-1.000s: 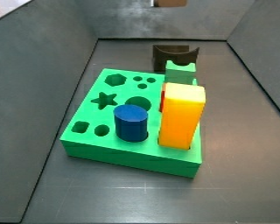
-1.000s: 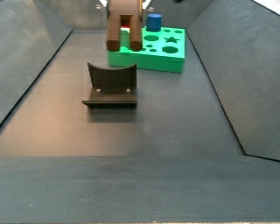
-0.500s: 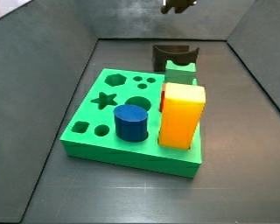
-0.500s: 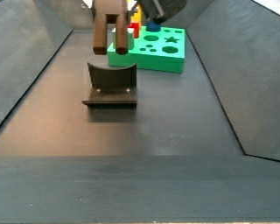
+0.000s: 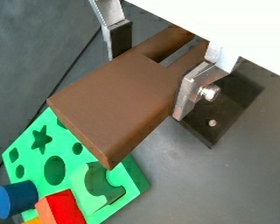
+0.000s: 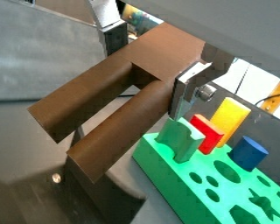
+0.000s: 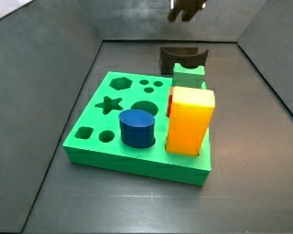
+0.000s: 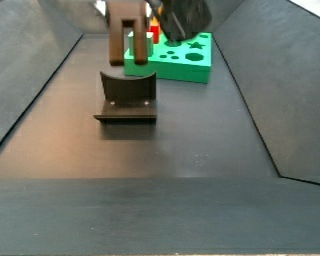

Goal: Pick up the square-circle object. Move up. Rotate the square-circle object. Place the square-circle object on the fixture. Regrasp the square-circle object. Move to above the board. Insert the square-circle object.
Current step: Place the square-circle object on the fixture.

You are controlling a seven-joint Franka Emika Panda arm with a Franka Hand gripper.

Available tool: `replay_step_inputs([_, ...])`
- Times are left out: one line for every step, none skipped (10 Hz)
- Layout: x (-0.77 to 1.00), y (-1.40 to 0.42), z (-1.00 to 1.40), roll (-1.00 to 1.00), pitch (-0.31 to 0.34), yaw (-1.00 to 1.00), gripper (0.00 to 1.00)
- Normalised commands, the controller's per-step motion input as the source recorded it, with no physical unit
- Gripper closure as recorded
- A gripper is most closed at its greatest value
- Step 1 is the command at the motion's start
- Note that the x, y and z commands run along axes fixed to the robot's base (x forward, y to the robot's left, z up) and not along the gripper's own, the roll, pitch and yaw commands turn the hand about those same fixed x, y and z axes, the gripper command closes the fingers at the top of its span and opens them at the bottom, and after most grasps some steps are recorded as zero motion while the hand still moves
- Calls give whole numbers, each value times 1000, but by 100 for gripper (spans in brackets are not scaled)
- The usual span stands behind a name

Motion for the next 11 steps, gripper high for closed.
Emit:
replay_step_inputs([151,141,-1000,-994,332,-165,100])
replay_step_inputs([161,136,-1000,-840,291,-204,100])
replay_step_inputs([166,138,-1000,-672,224,-244,100])
replay_step_inputs([169,143,-1000,-503,158,-267,100])
replay_step_inputs([183,140,-1000,-291,85,-266,100])
replay_step_inputs([197,136,-995,-213,31,-251,100])
replay_step_inputs([171,119,-846,-191,0,-235,100])
replay_step_inputs([127,90,-554,-177,-42,-193,100])
replay_step_inputs([104,115,-401,-140,-77,-154,100])
replay_step_inputs([83,143,-313,-116,-105,-98,100])
replay_step_inputs([81,143,-308,-115,-106,-68,100])
